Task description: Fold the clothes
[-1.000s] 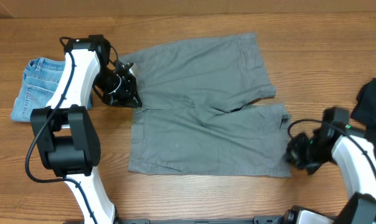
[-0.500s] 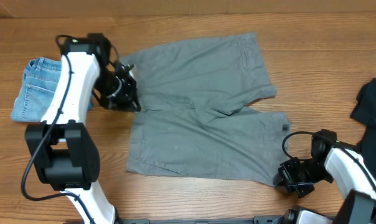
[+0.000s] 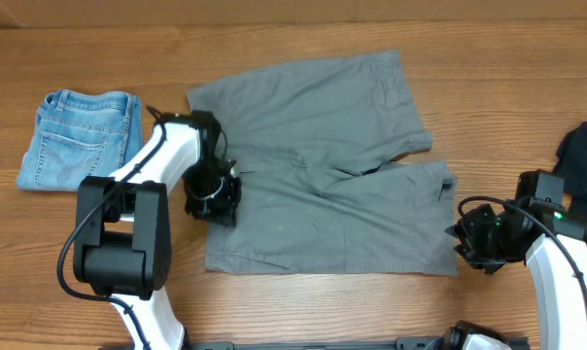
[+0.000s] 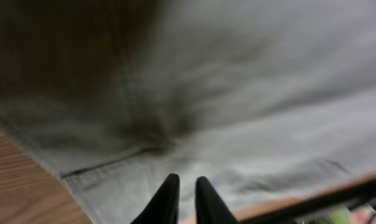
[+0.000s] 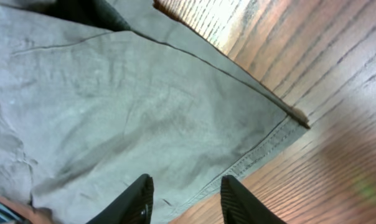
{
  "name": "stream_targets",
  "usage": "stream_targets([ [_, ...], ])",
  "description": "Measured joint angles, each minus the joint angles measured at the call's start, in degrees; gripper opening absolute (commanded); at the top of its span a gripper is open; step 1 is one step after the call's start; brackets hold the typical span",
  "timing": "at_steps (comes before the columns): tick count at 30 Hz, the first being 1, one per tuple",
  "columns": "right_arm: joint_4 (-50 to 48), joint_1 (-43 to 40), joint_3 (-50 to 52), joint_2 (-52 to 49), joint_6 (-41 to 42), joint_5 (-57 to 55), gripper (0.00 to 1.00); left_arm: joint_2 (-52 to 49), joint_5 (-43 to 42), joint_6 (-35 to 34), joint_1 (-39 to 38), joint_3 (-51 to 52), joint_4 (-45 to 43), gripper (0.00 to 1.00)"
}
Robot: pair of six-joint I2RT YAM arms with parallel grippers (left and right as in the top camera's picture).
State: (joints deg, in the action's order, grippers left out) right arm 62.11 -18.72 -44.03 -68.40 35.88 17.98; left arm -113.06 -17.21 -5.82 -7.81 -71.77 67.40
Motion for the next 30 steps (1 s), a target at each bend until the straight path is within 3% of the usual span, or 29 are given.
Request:
stream_targets([
  [2,-1.1,0.0,0.0,0.0,-0.6,-0.1,0.44,0.0,0.7,-2.3,0.0,2.4,-1.5,0.04],
  [10,-6.7,0.0,0.0,0.0,-3.5,-0.2,0.53,0.3,4.7,-9.8,0.6,6.7,0.8,0.04],
  [16,-13.4,0.0,0.0,-0.4,-4.2,0.0,0.54,0.3,13.6,-12.5,8.3,7.1,2.6,0.04],
  [23,-22.7,2.2,0.0,-8.0,-5.1,5.2,0.45,1.2,17.4,-13.4,16.7,7.0,0.6,0.05],
  [30,-20.0,8.0,0.0,-17.0,-10.6,14.4,0.40,1.3,18.4,-13.3,16.8,6.9,0.4,0.04],
])
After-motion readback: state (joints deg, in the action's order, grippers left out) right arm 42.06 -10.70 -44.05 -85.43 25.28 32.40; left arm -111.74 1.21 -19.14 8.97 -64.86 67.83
